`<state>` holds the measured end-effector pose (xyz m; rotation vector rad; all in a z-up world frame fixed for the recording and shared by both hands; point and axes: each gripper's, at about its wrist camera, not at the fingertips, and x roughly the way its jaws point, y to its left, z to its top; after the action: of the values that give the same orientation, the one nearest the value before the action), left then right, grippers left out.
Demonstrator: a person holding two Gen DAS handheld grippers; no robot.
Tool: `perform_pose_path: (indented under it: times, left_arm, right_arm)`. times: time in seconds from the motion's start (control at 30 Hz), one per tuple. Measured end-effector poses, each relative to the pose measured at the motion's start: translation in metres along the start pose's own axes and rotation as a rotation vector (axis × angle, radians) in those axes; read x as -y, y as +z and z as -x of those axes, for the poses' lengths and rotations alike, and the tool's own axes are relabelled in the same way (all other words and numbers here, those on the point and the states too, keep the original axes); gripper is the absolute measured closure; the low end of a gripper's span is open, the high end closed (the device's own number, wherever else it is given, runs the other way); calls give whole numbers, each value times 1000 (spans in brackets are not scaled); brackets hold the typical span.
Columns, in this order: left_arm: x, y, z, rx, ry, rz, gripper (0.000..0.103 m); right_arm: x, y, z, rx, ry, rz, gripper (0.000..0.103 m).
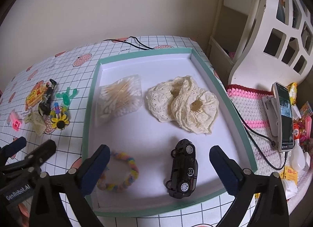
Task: Organize objects
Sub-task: 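Open both tools and move them back over the remaining toys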
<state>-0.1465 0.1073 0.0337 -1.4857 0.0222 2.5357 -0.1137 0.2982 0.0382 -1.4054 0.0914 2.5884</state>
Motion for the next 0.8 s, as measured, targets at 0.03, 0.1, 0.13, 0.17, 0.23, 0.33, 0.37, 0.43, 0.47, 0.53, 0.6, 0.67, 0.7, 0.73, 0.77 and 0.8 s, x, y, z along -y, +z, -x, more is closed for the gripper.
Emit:
perform_pose_path:
  times: [0.03, 0.1, 0.13, 0.17, 0.23, 0.33, 0.37, 0.43, 0.47, 0.53, 0.6, 0.67, 0.7, 0.73, 0.77, 0.8]
  left_arm:
    - [-2, 0, 0, 2, 6, -1, 8]
    - [-5, 1, 2, 18, 15, 1, 5]
    - [-8, 2, 3, 24, 18, 5, 5]
    - [-10, 2, 4, 28, 19, 8, 5]
    - [-16, 3, 5, 36, 22, 14, 5]
    - [-26, 3, 6, 37, 35, 24, 5]
    - [-29, 4, 7, 37, 38, 29, 5]
    - [-39, 4, 8, 41, 48, 46, 5]
    - [-43, 4, 8, 43, 50, 55, 5]
    - [-54, 4, 10, 46, 58, 75, 5]
    - [-65, 5, 11, 50, 70, 91, 5]
    - [-77, 5, 11, 49, 81, 110, 5]
    - [-83, 5, 11, 49, 88, 119, 5]
    - [-91, 5, 11, 51, 99, 130, 5]
    - [-99, 6, 12, 53, 109, 144, 5]
    - [-105, 6, 12, 54, 115, 154, 5]
  right_arm:
    - [0, 0, 0, 0, -1, -1, 0]
    - [0, 0, -1, 0, -7, -1, 0]
    - [0, 0, -1, 1, -9, -4, 0]
    - [0, 0, -1, 1, -8, -8, 0]
    - [0, 0, -2, 1, -6, -19, 0]
    - [-1, 0, -3, 1, -4, -35, 0]
    - [-2, 1, -3, 2, -2, -41, 0]
    - [-5, 1, -2, 12, 3, -56, 0]
    - [-7, 2, -1, 20, 7, -61, 0]
    - [-14, 4, 2, 40, 21, -64, 0]
    - [-23, 6, 4, 59, 39, -56, 0]
    - [-34, 8, 7, 78, 56, -43, 0]
    - [-39, 8, 8, 85, 68, -36, 0]
    - [-45, 9, 9, 94, 78, -28, 0]
    - [-51, 9, 10, 101, 85, -21, 0]
    - [-57, 10, 11, 110, 91, -12, 0]
